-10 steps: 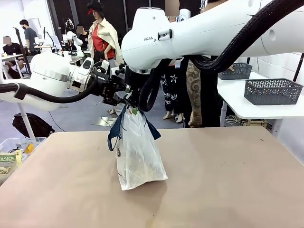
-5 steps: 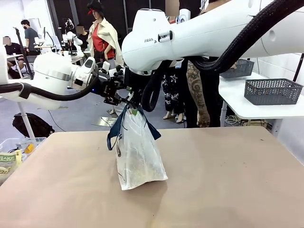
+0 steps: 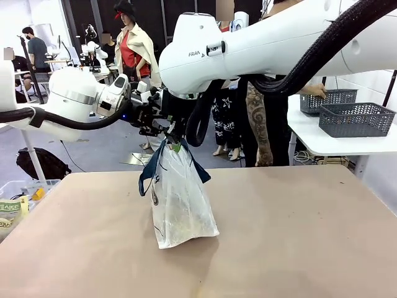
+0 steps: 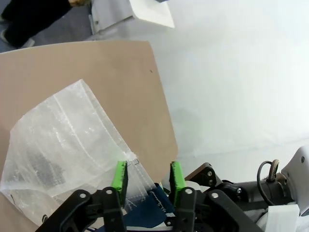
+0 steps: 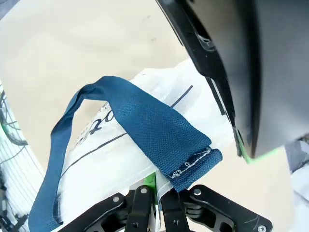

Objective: Transfer purchased items from the store into the shopping bag.
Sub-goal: Move the Reusable shopping bag to the right side of the table.

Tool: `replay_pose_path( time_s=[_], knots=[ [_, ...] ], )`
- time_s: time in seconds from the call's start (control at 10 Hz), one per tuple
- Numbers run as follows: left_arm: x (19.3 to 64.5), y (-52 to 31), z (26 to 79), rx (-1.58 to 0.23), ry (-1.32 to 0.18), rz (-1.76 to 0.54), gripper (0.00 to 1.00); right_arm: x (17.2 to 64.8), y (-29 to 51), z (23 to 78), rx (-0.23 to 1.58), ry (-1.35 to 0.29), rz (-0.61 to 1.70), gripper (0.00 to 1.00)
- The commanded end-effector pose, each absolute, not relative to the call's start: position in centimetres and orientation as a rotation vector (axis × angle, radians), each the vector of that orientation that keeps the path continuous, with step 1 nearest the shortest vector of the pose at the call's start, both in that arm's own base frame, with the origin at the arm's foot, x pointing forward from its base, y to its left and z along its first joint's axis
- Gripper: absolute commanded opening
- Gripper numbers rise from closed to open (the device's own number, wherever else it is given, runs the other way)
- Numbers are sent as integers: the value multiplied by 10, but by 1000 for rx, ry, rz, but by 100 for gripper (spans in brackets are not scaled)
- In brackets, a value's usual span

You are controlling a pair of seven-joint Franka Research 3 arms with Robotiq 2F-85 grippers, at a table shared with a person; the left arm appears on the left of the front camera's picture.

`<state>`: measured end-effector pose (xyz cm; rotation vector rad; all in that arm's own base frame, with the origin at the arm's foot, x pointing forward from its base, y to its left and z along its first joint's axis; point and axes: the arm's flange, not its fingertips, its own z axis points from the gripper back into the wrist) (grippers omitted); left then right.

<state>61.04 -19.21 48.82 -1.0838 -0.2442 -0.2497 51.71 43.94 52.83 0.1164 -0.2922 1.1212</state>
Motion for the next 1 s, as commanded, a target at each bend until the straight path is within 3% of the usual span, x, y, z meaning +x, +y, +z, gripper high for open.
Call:
replay_pose_path(
  time_s=[0.0,0.9],
  knots=[
    [618,-196,493,-1060,-214,-232,0,509,432,520,137,-310,1145,0],
    [621,-195,487,-1028,-208,-202,0,507,429,509,121,-310,1119,0]
  ],
)
